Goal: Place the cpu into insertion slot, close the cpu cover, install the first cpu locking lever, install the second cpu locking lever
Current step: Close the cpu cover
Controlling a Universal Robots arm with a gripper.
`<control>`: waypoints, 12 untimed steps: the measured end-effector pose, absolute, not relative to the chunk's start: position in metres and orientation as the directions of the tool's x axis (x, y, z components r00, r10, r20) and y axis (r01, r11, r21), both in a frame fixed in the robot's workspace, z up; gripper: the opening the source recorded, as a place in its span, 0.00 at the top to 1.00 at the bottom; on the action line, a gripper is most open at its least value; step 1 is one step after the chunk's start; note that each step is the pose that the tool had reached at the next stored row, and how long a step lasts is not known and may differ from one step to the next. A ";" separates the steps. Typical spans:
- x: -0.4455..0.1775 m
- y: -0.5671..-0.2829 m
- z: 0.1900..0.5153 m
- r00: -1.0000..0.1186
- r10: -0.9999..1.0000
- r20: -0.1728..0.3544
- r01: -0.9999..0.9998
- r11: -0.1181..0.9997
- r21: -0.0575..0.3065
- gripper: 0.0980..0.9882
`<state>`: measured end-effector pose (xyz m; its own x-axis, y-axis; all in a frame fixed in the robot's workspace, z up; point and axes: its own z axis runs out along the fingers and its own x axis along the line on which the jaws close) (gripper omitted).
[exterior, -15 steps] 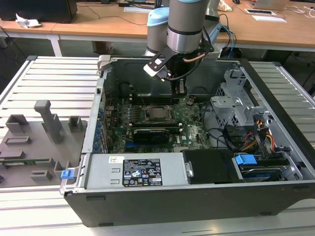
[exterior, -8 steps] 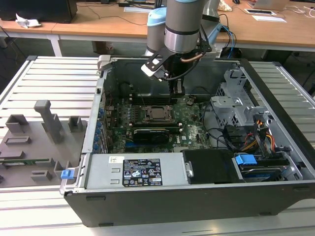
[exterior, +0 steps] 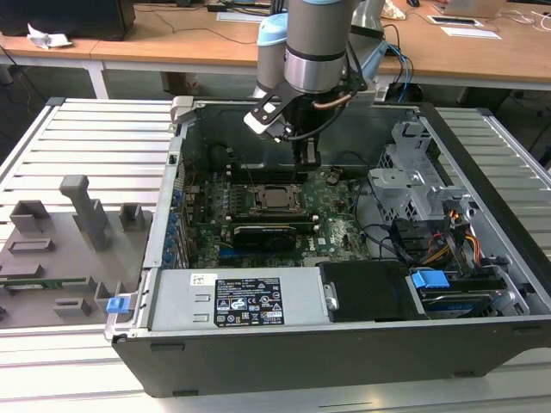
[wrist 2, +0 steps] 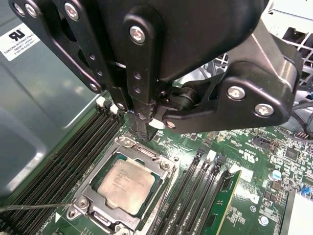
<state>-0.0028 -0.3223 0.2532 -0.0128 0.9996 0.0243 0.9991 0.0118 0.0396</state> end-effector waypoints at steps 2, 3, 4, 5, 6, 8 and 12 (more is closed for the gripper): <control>-0.005 -0.322 0.253 -0.013 1.000 0.024 0.999 0.012 0.040 0.99; -0.005 -0.322 0.253 -0.013 1.000 0.024 0.999 0.012 0.040 0.99; -0.006 -0.322 0.253 -0.013 1.000 0.024 0.999 0.012 0.040 0.99; -0.007 -0.322 0.253 -0.013 1.000 0.024 0.999 0.012 0.040 0.99; -0.007 -0.322 0.253 -0.013 1.000 0.024 0.999 0.012 0.040 0.99; -0.008 -0.322 0.253 -0.013 1.000 0.024 0.999 0.012 0.040 0.99; -0.010 -0.322 0.252 -0.013 1.000 0.024 0.999 0.012 0.040 0.99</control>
<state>-0.0099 -0.3223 0.2520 -0.0128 0.9996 0.0243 0.9991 0.0118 0.0395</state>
